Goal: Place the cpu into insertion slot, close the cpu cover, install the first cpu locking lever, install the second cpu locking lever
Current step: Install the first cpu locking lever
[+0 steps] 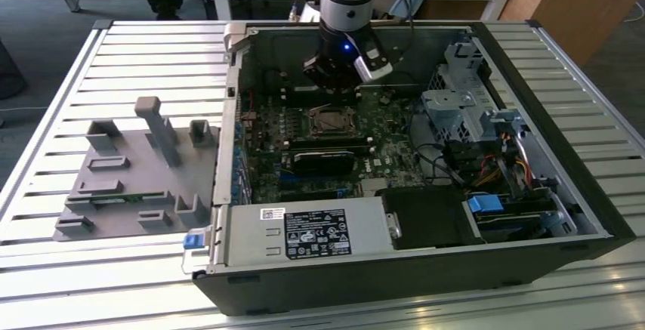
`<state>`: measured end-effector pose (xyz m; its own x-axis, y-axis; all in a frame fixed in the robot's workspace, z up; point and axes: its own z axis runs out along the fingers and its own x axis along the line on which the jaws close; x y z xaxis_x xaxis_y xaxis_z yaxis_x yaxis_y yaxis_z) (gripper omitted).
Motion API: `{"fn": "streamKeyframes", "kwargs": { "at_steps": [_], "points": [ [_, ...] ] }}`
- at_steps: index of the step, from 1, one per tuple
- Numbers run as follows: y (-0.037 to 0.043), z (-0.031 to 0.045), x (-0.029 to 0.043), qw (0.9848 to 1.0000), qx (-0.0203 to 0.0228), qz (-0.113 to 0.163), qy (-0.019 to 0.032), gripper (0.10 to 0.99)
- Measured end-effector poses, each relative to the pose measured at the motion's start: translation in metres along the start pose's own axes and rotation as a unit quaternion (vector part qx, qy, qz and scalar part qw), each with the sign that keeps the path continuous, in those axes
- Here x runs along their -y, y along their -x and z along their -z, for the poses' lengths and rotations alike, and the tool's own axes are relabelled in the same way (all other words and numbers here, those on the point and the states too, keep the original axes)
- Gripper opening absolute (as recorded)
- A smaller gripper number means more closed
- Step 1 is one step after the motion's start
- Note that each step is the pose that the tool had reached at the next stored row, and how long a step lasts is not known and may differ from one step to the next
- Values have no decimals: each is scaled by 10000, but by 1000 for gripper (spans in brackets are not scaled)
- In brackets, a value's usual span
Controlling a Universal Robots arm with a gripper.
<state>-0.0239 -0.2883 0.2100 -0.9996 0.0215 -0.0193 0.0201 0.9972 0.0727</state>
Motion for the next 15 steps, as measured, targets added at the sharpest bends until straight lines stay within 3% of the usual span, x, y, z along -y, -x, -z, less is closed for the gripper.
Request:
{"fn": "streamKeyframes", "kwargs": {
  "at_steps": [15],
  "points": [
    [13, -85, -9, 10000, 0, 0, -25, 106]
  ]
}}
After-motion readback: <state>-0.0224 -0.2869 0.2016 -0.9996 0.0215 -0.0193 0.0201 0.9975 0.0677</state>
